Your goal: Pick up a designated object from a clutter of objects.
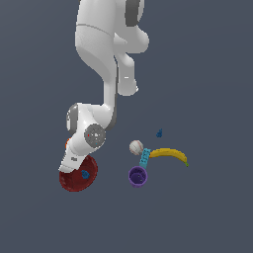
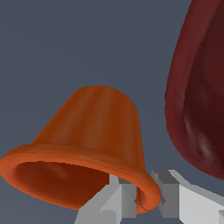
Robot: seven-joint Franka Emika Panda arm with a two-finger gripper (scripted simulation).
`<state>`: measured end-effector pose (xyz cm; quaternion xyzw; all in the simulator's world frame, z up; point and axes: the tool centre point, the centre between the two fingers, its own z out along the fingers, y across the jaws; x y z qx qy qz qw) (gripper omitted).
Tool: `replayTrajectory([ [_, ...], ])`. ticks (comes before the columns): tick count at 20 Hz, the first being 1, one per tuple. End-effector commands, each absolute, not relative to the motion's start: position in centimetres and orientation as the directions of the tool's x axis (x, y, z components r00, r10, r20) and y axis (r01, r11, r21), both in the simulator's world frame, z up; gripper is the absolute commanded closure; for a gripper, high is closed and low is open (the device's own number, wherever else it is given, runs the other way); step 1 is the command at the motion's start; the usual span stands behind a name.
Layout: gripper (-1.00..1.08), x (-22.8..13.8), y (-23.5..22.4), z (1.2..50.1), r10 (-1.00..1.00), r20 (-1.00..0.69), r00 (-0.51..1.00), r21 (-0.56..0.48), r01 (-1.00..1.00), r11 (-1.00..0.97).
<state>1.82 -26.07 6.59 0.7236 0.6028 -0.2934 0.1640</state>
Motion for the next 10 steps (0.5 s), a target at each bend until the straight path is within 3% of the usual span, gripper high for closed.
replayTrajectory([
  [1,1.08,1.8,-26.0,6.6,0.776,-0.622,0.101,-0.117,0.969,-0.219],
  [10,1.08,2.5,-23.4,9.3,0.777,-0.622,0.100,-0.118,0.969,-0.218],
])
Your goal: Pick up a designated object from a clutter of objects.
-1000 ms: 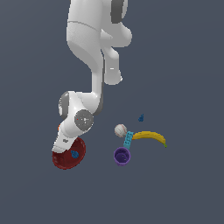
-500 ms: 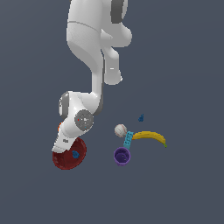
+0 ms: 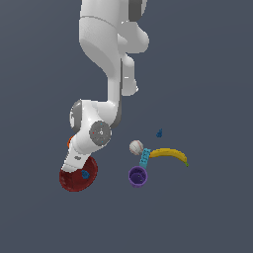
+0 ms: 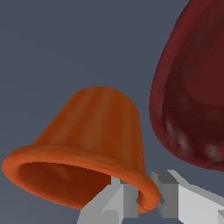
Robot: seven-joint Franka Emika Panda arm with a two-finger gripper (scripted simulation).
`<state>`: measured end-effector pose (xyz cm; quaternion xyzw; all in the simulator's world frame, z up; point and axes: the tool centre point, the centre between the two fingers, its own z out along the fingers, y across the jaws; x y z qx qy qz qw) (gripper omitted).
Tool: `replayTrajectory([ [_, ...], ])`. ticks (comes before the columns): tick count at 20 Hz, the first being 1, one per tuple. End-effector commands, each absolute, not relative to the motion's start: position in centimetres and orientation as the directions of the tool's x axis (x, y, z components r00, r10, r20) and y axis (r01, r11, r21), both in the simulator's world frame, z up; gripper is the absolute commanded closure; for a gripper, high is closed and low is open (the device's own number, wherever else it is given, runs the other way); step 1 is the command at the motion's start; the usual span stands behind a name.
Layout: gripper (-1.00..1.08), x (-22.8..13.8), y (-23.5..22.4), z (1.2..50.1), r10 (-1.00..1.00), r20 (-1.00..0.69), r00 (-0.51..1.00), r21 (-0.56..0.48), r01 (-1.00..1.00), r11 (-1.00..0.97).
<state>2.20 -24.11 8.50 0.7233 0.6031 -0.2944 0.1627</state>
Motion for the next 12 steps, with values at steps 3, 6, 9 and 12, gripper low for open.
replayTrajectory([
  [3,1.08,2.9,-21.6,11.1,0.777,-0.622,0.099,-0.118,0.969,-0.218],
  [6,1.08,3.4,-19.5,13.3,0.778,-0.621,0.098,-0.119,0.969,-0.217],
  [9,1.08,4.0,-17.1,15.8,0.779,-0.620,0.098,-0.120,0.969,-0.217],
  [12,1.08,4.7,-14.6,18.4,0.779,-0.619,0.097,-0.121,0.969,-0.216],
])
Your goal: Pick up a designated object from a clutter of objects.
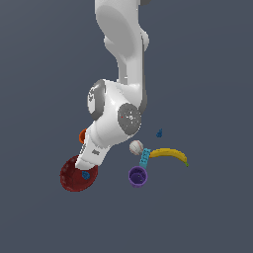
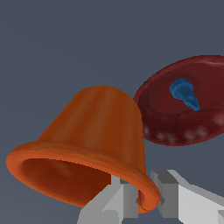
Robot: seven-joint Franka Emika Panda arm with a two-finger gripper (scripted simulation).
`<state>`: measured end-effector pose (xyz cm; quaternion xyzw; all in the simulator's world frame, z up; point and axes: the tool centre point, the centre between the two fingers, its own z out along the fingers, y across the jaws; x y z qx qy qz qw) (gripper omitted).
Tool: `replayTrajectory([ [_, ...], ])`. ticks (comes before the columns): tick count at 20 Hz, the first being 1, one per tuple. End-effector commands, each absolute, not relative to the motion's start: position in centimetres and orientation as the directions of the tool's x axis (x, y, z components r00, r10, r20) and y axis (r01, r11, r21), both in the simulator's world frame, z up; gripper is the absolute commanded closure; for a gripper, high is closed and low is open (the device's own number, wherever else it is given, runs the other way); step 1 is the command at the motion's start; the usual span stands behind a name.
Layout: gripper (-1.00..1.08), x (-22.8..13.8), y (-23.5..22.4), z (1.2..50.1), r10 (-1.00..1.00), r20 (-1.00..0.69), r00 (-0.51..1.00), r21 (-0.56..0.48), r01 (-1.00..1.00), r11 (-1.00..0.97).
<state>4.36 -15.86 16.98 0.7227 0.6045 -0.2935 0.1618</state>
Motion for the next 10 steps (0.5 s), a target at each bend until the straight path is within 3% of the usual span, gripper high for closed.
replayTrajectory([
  [1,1.08,4.9,-13.7,19.2,0.779,-0.619,0.097,-0.121,0.969,-0.216],
  [10,1.08,6.9,-6.4,26.8,0.781,-0.617,0.096,-0.122,0.969,-0.216],
])
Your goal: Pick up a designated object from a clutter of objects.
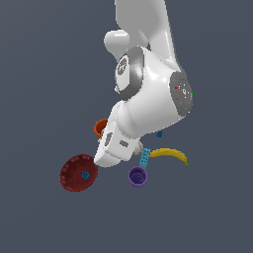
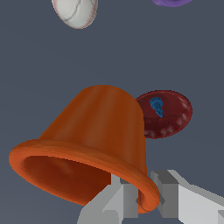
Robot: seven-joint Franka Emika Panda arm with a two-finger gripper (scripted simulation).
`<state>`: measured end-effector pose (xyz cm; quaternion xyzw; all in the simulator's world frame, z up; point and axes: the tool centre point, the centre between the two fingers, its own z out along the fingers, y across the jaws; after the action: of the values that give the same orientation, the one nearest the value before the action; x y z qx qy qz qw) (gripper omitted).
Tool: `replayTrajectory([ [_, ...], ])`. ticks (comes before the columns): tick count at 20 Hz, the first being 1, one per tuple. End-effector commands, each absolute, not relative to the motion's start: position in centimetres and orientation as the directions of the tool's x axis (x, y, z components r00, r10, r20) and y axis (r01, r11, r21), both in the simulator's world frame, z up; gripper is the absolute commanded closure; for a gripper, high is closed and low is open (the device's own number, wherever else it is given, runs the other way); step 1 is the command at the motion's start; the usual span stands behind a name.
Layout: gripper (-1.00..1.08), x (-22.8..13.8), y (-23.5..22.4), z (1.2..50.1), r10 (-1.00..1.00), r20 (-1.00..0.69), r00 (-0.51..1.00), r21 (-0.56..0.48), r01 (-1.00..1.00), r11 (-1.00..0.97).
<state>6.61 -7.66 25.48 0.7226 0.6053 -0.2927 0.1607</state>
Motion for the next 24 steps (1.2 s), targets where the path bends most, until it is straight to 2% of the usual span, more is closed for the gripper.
replayTrajectory([
  [1,1.08,7.1,-5.7,27.6,0.781,-0.617,0.096,-0.122,0.969,-0.216],
  [12,1.08,9.3,1.0,34.6,0.781,-0.617,0.098,-0.122,0.968,-0.217],
  [24,1.08,10.9,5.2,39.1,0.778,-0.620,0.100,-0.119,0.968,-0.219],
])
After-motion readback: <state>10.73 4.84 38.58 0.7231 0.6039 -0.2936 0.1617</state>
